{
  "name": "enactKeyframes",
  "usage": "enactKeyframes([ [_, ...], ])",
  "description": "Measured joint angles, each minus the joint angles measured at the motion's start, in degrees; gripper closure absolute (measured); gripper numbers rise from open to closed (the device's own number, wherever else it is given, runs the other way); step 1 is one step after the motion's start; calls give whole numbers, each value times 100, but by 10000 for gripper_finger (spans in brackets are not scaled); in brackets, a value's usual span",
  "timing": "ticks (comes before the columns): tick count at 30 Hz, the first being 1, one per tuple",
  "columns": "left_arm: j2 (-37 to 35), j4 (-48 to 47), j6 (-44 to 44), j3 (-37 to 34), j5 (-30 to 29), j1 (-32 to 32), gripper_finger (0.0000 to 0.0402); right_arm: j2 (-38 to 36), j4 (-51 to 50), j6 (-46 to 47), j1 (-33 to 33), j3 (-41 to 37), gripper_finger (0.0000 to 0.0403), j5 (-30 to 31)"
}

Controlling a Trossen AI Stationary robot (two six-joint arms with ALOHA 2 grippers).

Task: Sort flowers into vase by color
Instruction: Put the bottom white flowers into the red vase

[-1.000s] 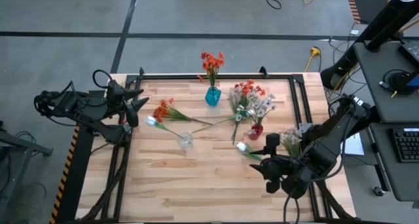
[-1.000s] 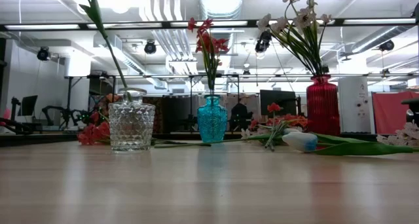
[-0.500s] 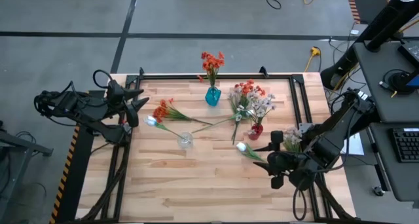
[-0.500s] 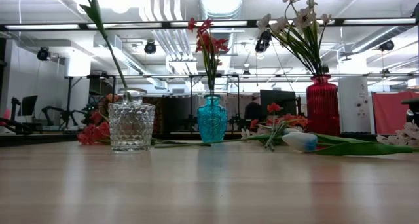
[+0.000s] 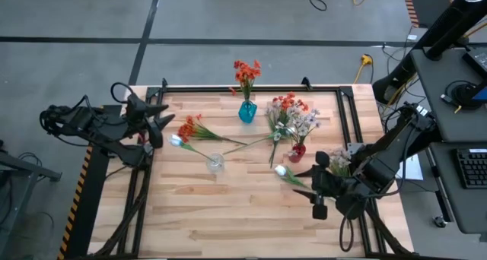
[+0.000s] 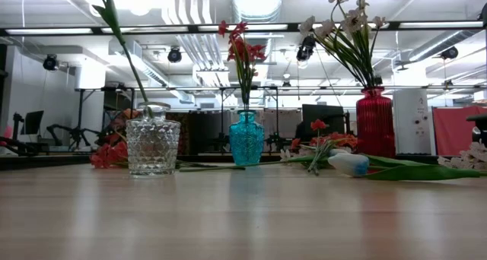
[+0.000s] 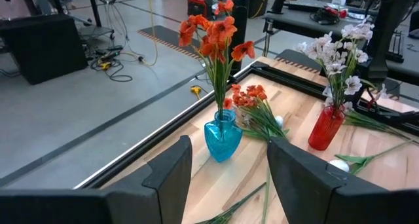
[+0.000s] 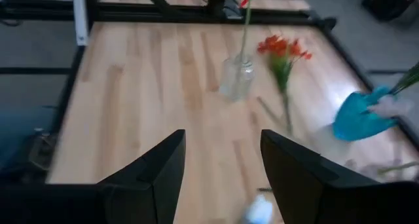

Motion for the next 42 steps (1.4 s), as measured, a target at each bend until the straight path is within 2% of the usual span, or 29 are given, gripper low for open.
enactKeyframes([
  [4, 104, 0, -4, 0, 2, 0, 219, -1, -20, 470, 0, 43, 211, -641],
  [10, 212, 2, -27, 0, 164, 0, 219, 1, -374, 1706, 2, 48, 211, -1603],
  [17, 224, 2, -26, 0, 201, 0, 219, 1, -2167, 4220, 1, 46, 211, -2056],
  [22, 205, 0, -26, 0, 201, 0, 219, 3, -3344, 5568, 7, -43, 211, -2760],
  [27, 193, 0, -24, 0, 202, 0, 219, 11, -3753, 6467, 0, -232, 211, -2813],
  [35, 193, 0, -24, 0, 168, 0, 219, 81, -3751, 6991, 0, -539, 211, -2862],
  [42, 191, 0, -33, 0, 138, 0, 219, 79, -3849, 7743, 1, -881, 193, -3312],
])
